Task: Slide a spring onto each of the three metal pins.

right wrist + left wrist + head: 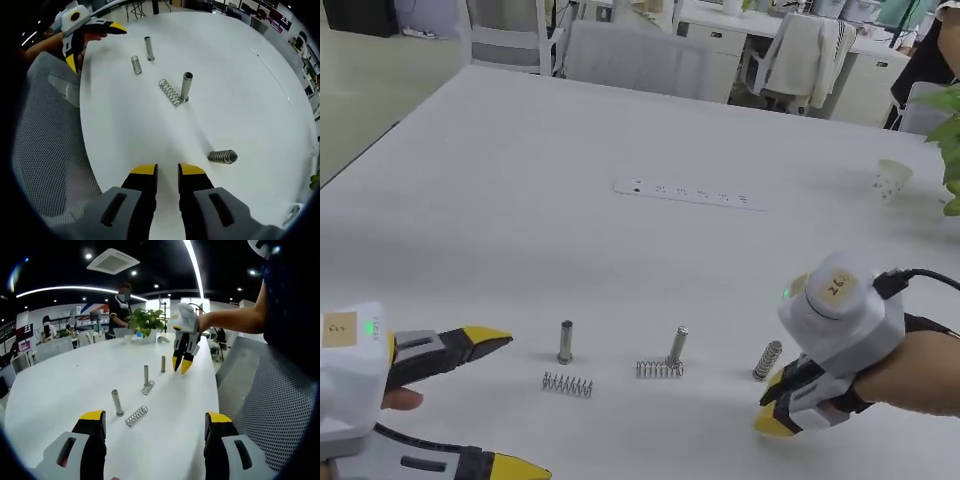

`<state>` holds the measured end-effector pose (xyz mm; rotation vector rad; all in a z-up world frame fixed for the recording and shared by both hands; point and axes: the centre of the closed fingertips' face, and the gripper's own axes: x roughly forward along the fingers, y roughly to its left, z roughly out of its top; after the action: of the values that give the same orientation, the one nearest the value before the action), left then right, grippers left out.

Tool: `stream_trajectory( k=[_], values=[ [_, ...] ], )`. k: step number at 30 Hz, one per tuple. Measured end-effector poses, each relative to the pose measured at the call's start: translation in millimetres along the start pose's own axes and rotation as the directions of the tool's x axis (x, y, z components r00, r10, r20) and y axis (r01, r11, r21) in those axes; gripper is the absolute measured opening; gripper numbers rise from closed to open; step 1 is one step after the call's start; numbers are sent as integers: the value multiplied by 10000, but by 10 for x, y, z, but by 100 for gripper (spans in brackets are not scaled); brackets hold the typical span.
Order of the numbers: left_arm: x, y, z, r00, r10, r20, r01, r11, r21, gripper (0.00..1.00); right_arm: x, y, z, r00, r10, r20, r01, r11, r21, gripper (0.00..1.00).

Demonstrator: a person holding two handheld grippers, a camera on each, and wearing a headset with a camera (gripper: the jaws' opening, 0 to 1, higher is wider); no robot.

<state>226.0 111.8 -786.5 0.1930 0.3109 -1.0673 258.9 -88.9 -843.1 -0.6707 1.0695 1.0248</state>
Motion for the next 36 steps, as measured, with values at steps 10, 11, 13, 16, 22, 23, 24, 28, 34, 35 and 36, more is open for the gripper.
stream_trajectory(
  k=[10,11,13,16,22,23,24,28,34,35,36],
  values=[
    [9,-37,31,10000,-54,46,54,10000,50,77,3,70,46,9999,92,84,-91,9999,-121,14],
    [16,-41,36,10000,-78,39,78,10000,60,77,-3,71,48,9999,83,98,-82,9999,-117,14],
    [40,-50,55,9999,-147,20,146,9998,103,77,-16,72,48,9999,62,121,-60,9999,-109,14],
    [86,-72,92,9995,-305,-13,305,9994,189,77,-32,72,42,9998,30,174,-28,9999,-102,14],
    [213,-116,146,9973,-719,-125,723,9968,333,76,-52,83,12,9997,22,249,-21,10000,-22,14],
    [230,-123,150,9969,-773,-150,778,9963,369,76,-57,81,5,9997,20,258,-20,10000,-4,14],
    [247,-131,152,9964,-831,-182,838,9957,397,76,-61,78,-3,9996,8,272,-8,10000,10,14],
    [321,-151,168,9938,-1072,-301,1085,9930,457,76,-89,72,-34,9993,-48,377,44,9999,106,15],
    [401,-137,215,9912,-1265,-401,1285,9904,515,75,-135,94,-36,9963,-26,864,-4,9994,354,18],
    [415,-135,221,9907,-1293,-428,1315,9899,528,74,-142,101,-45,9955,-6,945,-30,9993,384,18],
    [424,-135,222,9902,-1317,-455,1341,9895,543,74,-147,106,-54,9950,7,997,-44,9993,372,18]
  ],
)
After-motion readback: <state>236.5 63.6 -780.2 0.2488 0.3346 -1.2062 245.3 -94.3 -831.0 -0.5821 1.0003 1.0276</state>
